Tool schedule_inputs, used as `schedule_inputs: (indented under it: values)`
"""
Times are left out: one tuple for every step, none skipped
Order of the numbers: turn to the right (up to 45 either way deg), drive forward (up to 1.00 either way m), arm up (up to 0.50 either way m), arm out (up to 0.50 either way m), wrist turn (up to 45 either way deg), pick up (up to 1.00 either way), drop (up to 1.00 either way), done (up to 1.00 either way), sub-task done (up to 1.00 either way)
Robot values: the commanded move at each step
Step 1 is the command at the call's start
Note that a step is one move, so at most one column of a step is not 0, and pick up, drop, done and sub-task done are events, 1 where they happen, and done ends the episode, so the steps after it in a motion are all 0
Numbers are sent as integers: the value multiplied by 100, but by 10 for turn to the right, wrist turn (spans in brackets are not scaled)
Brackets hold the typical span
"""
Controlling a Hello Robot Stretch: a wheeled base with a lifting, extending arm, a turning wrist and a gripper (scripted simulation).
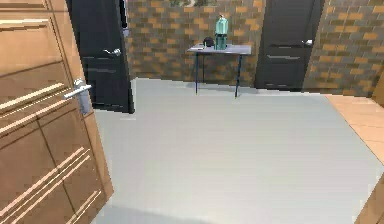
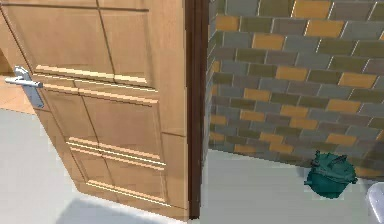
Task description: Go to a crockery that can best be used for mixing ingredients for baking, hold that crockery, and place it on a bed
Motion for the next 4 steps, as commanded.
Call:
schedule_inputs:
  values:
    - [60,0,0,0,0,0,0,0,0]
    - [0,100,0,0,0,0,0,0,0]
    - [120,0,0,0,0,0,0,0,0]
    - [0,20,0,0,0,0,0,0,0]
